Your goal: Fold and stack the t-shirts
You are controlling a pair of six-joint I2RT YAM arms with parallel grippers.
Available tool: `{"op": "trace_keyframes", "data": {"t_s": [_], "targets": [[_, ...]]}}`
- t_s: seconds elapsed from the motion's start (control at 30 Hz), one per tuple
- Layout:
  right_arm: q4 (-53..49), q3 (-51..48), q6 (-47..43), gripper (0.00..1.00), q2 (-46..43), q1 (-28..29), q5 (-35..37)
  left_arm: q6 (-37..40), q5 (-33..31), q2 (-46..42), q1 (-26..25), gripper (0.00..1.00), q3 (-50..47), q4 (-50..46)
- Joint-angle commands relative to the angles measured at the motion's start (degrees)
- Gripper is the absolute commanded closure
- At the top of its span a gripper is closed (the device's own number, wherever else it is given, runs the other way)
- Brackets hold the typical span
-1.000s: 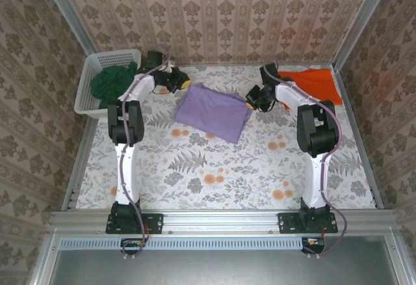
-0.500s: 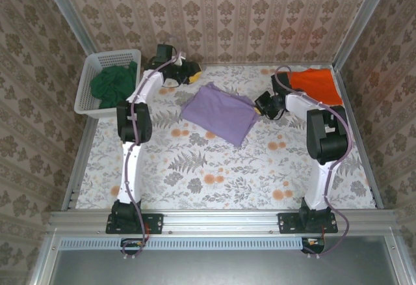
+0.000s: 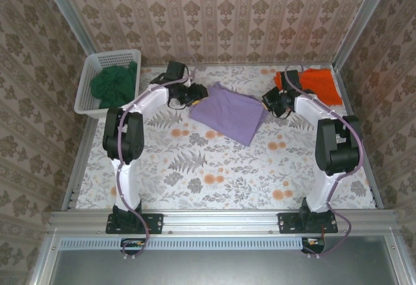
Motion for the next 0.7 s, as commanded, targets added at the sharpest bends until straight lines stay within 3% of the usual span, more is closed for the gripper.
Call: {"op": "trace_keyframes", "data": {"t_s": [0.0, 0.17, 0.27, 0.33, 0.43, 0.5, 0.57, 0.67], "targets": [[-4.19, -0.12, 2.74, 1.0, 3.43, -0.98, 5.61, 4.99, -1.69, 3.24, -1.12, 0.52, 1.71, -2.65], [-5.85, 2.11, 2.51, 0.82, 7.96, -2.96, 6.61, 7.4, -3.5, 8.38, -2.89, 0.52, 6.5, -7.06], [-5.33, -0.08, 2.24, 0.54, 4.7, -3.42, 9.25, 8.22, -4.89, 9.12, -3.36, 0.51, 6.37, -7.48], [-5.22, -2.39, 1.21, 0.42, 0.7, -3.46, 12.1, 8.9, -5.42, 9.37, -3.23, 0.51, 6.44, -7.77], [-1.95, -8.09, -0.06, 0.4, -6.0, -3.01, 13.19, 9.59, -5.31, 10.04, -3.3, 0.51, 6.44, -8.22], [0.88, -12.38, -1.59, 0.33, -10.0, -1.19, 12.84, 9.96, -4.77, 10.47, -5.09, 0.51, 6.41, -8.47], [0.03, -13.15, -4.64, 0.26, -11.64, 1.55, 13.28, 10.21, -4.63, 10.4, -5.52, 0.51, 5.94, -8.66], [-1.16, -12.72, -7.88, 0.25, -10.82, 5.23, 11.93, 10.01, -4.48, 8.84, -6.37, 0.51, 3.07, -7.35]]}}
